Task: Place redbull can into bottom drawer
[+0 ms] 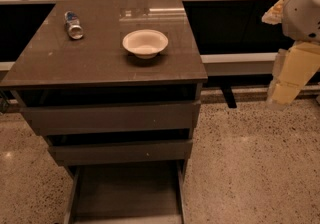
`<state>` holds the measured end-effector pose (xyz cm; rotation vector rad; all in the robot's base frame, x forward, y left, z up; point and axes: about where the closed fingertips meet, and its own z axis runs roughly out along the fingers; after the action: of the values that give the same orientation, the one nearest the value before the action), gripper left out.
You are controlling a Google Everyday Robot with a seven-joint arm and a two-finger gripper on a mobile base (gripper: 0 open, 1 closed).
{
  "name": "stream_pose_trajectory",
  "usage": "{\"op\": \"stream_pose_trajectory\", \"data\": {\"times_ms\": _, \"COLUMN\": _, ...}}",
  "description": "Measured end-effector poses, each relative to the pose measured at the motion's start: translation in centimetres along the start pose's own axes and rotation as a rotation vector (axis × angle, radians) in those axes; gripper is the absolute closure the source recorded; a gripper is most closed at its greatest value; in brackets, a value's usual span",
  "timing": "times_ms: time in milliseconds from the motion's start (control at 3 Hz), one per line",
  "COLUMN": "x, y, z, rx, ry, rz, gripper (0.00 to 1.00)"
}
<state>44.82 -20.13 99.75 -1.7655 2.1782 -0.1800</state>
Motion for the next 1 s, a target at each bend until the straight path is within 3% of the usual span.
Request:
{"op": "stream_pose_trajectory", "data": {"times_ms": 333, "x": 0.0, "y": 0.0, "z": 0.0, "rx": 0.0, "ry": 0.0, "rz": 0.0, "gripper": 0.0}}
{"op": "stream_pose_trajectory", "data": {"times_ms": 667, "x": -2.9, "y": -2.4, "z": 1.4, "rx": -0.001, "ry": -0.06, "rz": -0.027, "gripper": 0.0}}
{"op": "stream_pose_trajectory", "data": {"times_ms": 1000, "x": -10.0, "y": -7.4, "z": 4.2, "rx": -0.017, "ry": -0.154, "rz": -0.076, "gripper": 0.0}}
